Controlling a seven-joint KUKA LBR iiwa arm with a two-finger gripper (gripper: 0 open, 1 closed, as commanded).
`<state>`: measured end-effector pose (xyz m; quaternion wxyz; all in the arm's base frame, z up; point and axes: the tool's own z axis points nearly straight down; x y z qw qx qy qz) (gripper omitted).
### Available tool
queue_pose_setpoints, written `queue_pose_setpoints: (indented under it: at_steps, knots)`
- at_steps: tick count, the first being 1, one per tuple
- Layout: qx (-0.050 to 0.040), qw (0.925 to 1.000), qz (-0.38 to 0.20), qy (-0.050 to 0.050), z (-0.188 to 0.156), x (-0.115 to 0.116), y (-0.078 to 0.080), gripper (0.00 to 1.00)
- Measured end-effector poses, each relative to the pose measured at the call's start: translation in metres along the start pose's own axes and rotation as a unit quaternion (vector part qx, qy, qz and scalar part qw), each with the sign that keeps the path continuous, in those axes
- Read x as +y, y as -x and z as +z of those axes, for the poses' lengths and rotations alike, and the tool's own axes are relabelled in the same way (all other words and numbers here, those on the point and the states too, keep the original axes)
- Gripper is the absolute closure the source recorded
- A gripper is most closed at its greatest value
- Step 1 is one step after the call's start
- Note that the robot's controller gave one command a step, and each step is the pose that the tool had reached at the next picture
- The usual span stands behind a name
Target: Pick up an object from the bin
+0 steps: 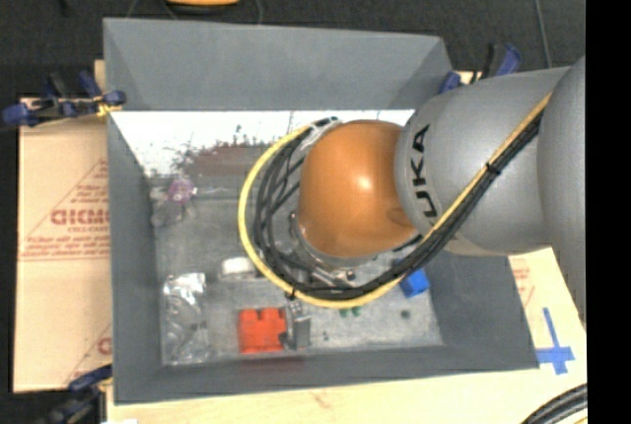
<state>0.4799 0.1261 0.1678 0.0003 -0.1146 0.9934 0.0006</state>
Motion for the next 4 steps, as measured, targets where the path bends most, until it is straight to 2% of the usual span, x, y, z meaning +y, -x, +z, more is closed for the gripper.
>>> queue_pose_setpoints:
  at_steps: [1, 2, 3, 4]
  knots:
    - [-0.0056, 0.9969, -0.079, -0.001, 0.098, -0.005, 0.004, 0.00]
    - [-0.0072, 0.9970, -0.077, -0.001, 0.095, -0.004, 0.005, 1.00]
    - [-0.0057, 0.9979, -0.064, -0.001, -0.011, -0.009, 0.036, 1.00]
    - [-0.0057, 0.9977, -0.067, -0.002, -0.083, -0.020, 0.047, 1.00]
